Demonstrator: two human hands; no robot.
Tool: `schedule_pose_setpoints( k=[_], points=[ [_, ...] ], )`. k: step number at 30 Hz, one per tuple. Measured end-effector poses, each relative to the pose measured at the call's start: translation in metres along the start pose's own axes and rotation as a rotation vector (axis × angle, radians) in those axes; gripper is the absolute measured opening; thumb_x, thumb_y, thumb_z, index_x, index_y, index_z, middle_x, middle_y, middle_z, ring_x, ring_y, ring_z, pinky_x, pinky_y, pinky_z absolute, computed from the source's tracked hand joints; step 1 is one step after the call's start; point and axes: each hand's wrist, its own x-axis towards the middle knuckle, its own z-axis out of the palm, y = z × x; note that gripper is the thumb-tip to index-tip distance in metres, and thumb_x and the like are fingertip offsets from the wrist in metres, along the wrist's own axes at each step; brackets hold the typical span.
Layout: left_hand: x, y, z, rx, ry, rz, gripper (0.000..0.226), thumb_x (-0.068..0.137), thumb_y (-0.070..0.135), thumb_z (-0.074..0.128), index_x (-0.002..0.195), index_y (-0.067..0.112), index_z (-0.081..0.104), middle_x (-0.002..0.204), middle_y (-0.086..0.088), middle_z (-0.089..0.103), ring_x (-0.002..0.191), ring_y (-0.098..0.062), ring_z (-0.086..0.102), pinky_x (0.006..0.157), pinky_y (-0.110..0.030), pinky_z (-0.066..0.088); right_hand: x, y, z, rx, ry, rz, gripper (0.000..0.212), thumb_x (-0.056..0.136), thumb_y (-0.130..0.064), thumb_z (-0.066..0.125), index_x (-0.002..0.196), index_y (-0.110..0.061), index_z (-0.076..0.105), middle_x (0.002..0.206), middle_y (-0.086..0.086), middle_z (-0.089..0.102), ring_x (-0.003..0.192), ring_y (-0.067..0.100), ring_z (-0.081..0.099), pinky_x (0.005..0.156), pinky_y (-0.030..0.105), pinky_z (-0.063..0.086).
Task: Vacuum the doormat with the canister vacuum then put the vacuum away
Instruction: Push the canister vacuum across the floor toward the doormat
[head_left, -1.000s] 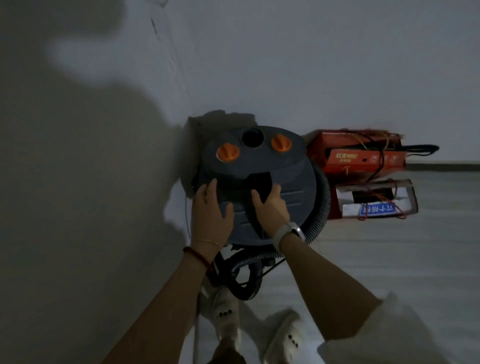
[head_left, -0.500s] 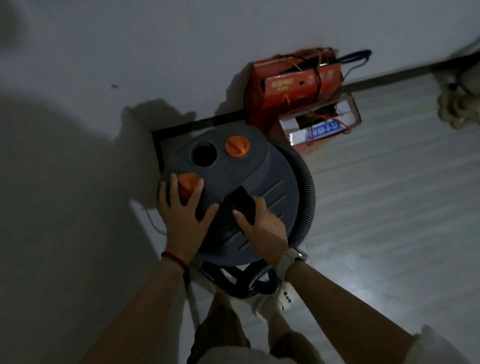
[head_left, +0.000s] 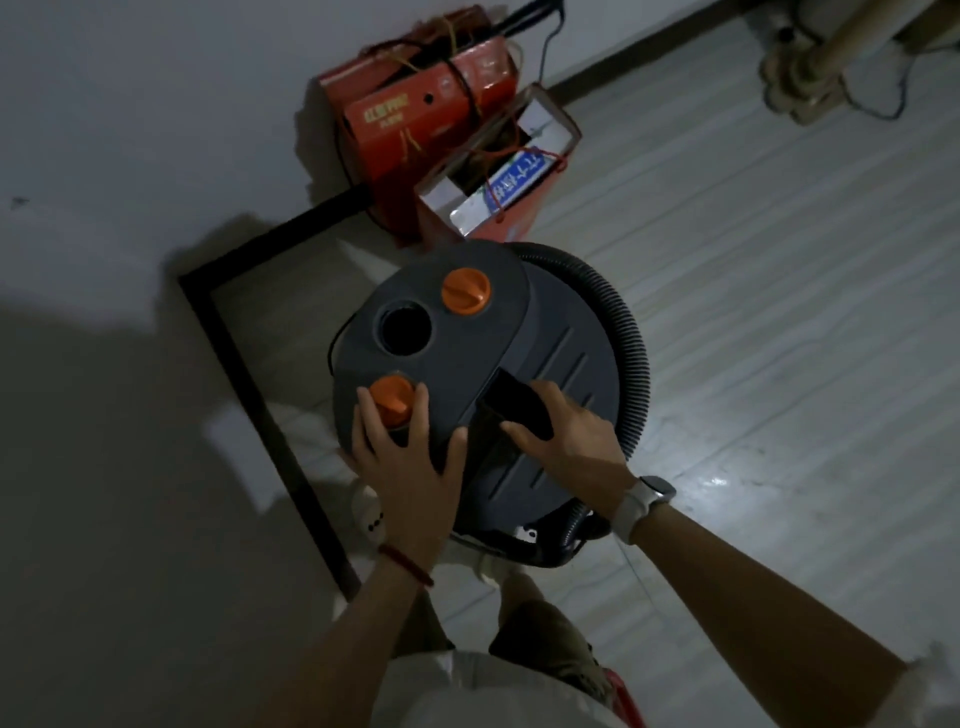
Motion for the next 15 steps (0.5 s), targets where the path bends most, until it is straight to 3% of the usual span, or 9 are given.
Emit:
schedule_pose_setpoints(
  k=[5,11,15],
  points=[
    [-0.042,0.054,0.022,-0.02,-0.082,0.035,0.056,0.093,0.06,0.02,0.135,0.027,0.037,0.147,-0.022,0.014,0.128,-0.038,0.024,0.094,-0.069,0.034,-0.031,0.059,-0.033,-0.026,0.0,0.029,0.053,0.087,-0.048,0.053,0.128,-0.018,0.043,0.118,0.005,0.061,0.099,0.027,0.061,0.075,0.039,0.05],
    [-0.079,0.118,0.049,-0.066,-0.189,0.104,0.054,0.093,0.057,0.025,0.132,0.025,0.045,0.145,-0.025,0.019,0.126,-0.041,0.026,0.097,-0.069,0.031,-0.075,0.12,-0.065,0.014,0.031,0.152,0.053,0.086,-0.047,0.055,0.128,-0.016,0.045,0.118,0.007,0.062,0.099,0.029,0.062,0.078,0.043,0.051],
    [-0.089,0.147,0.064,-0.111,-0.242,0.235,0.053,0.093,0.056,0.028,0.137,0.028,0.038,0.149,-0.02,0.011,0.133,-0.036,0.017,0.104,-0.067,0.023,-0.102,0.151,-0.076,0.065,0.104,0.269,0.054,0.086,-0.045,0.056,0.128,-0.015,0.044,0.118,0.008,0.062,0.101,0.03,0.061,0.081,0.042,0.051]
  ],
)
